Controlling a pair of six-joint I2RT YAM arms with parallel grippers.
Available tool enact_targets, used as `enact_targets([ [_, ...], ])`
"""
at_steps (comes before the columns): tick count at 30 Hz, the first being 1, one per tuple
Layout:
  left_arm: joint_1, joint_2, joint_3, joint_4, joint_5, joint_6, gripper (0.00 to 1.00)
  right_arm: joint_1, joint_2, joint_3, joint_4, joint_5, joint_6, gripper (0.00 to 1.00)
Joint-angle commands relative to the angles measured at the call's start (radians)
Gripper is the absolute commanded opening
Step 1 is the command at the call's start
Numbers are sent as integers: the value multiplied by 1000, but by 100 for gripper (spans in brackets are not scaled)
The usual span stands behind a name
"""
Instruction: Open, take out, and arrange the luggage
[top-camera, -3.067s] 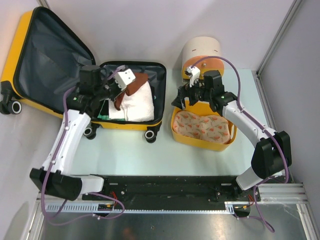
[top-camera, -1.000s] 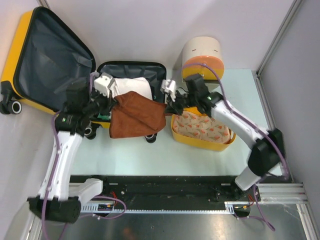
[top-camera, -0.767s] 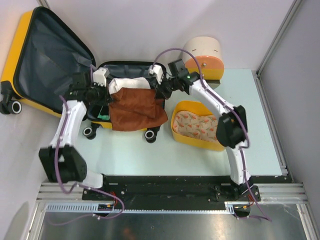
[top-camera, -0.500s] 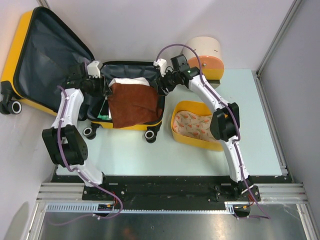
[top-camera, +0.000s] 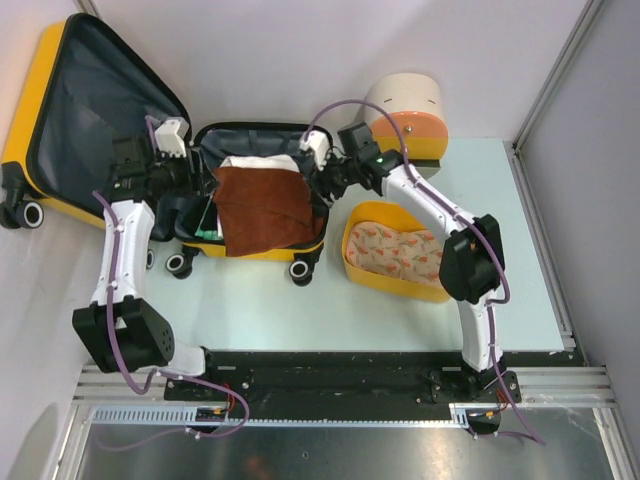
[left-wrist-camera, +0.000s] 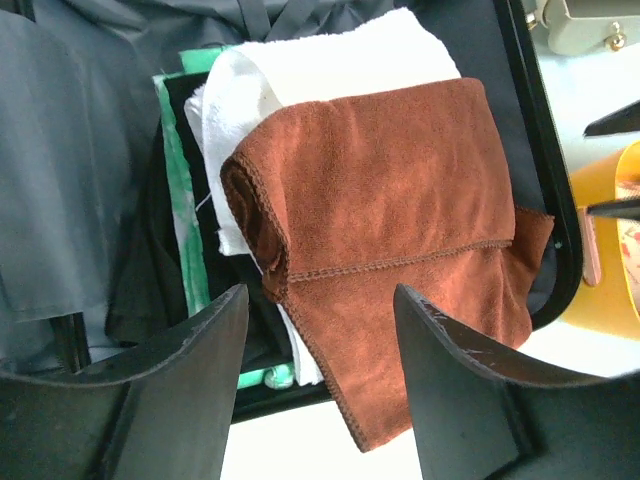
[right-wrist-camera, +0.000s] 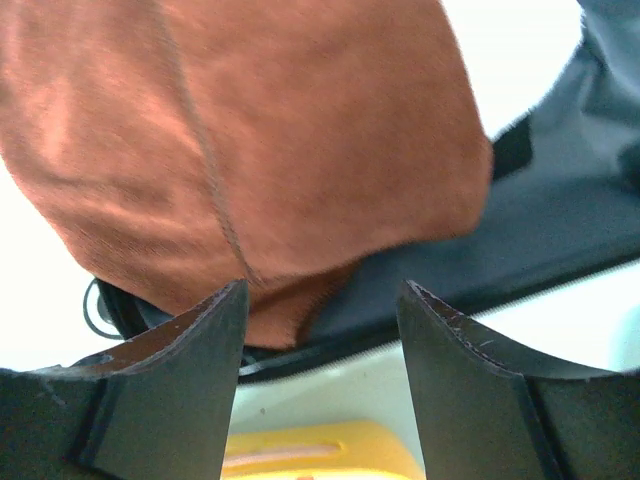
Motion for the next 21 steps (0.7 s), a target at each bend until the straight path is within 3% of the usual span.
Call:
enact_targets([
  [1, 0, 13, -28, 6, 6, -133, 64, 85, -17, -22, 118, 14, -74, 65],
  [16, -6, 166, 52, 15, -36, -134, 60, 178, 109, 41, 141, 146, -152, 69],
  [21, -17, 188, 70, 18, -7, -137, 42, 178, 114, 41, 139, 181, -162, 63],
])
